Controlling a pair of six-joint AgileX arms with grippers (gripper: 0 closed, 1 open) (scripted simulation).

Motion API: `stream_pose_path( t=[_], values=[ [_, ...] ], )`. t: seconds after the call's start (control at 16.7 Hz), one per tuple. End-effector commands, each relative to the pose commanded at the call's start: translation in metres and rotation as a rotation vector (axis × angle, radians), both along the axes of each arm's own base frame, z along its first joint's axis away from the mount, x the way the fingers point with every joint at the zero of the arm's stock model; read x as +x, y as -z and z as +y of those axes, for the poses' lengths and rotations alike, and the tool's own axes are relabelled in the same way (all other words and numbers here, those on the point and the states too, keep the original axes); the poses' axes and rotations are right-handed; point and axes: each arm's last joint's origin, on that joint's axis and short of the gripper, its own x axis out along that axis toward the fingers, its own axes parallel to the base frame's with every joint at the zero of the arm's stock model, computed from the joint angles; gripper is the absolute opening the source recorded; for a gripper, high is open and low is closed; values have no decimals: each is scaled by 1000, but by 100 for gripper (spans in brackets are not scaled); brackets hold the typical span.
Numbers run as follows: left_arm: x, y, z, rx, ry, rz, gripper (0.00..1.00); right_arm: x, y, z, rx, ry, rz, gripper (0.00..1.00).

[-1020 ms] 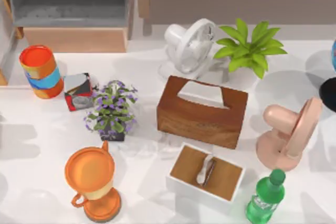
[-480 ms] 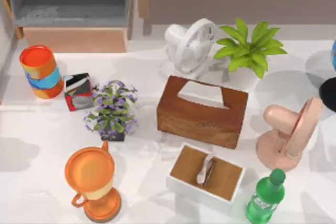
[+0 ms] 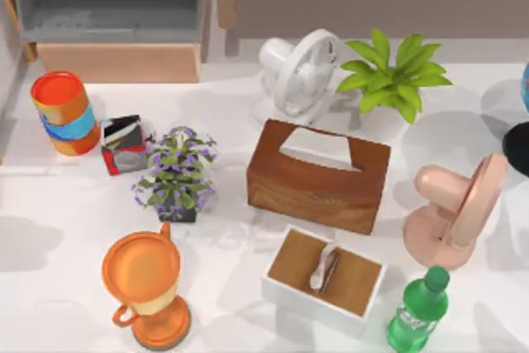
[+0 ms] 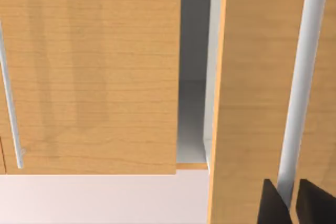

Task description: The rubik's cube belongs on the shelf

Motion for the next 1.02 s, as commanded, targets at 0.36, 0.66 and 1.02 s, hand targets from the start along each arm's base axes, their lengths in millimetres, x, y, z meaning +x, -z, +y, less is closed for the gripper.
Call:
stream_pose_path(
  t=[0.36,0.66,1.02],
  values=[
    [0,0,0,0,0,0,83,0,0,0,0,0,0,100],
    [0,0,0,0,0,0,100,0,0,0,0,0,0,100],
    [0,0,0,1,1,-1,100,0,0,0,0,0,0,100]
  ],
)
